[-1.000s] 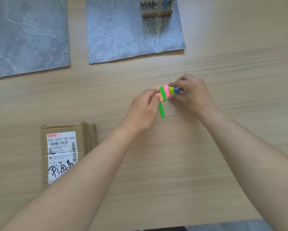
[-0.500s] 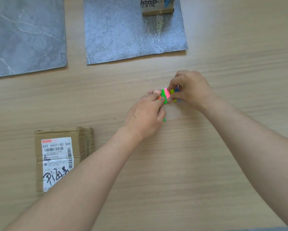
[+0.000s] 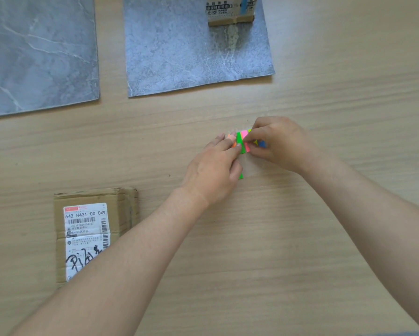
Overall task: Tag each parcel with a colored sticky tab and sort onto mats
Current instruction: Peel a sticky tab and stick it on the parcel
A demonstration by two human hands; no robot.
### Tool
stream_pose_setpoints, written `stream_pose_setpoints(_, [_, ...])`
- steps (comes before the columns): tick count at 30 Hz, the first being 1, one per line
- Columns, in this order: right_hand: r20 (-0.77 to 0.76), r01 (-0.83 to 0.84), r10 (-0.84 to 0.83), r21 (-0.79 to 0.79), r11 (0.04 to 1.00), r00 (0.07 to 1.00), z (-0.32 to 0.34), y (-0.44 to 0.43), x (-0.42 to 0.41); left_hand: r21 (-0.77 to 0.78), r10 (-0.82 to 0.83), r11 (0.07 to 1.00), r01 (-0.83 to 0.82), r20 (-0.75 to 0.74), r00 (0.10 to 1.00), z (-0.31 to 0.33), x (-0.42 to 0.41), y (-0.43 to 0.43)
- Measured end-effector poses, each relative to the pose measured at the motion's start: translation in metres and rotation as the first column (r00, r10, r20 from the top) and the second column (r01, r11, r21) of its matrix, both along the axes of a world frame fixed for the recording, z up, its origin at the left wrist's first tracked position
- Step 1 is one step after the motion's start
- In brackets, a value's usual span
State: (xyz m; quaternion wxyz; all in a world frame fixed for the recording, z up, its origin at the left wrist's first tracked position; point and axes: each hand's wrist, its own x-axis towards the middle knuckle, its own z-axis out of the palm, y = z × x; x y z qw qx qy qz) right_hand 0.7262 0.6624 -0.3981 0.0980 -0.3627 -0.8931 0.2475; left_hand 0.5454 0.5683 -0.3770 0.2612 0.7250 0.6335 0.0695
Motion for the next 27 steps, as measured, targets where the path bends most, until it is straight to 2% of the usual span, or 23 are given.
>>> stream_pose_setpoints(8, [-0.018, 0.075, -0.076, -0.048, 0.996, 0.997, 0.007, -0.003, -0.001, 0.023, -0.027, 0.999, 0.027, 0.006, 1.000, 0.000, 0.000, -0.002])
stream_pose_setpoints(16, [-0.051, 0.293, -0.335, -0.370, 0.882, 0.941, 0.012, -0.004, -0.005, -0.033, 0.028, 0.999, -0.026, 0.092, 0.995, -0.003, -0.004, -0.003])
stream_pose_setpoints(20, [-0.045, 0.301, -0.364, -0.471, 0.829, 0.930, 0.012, 0.002, -0.003, -0.014, 0.020, 1.000, -0.018, 0.110, 0.994, -0.009, -0.004, -0.005])
stream_pose_setpoints(27, [-0.073, 0.278, -0.372, -0.537, 0.796, 0.925, 0.011, 0.005, 0.000, 0.044, 0.020, 0.999, -0.025, 0.104, 0.994, -0.010, -0.004, -0.009])
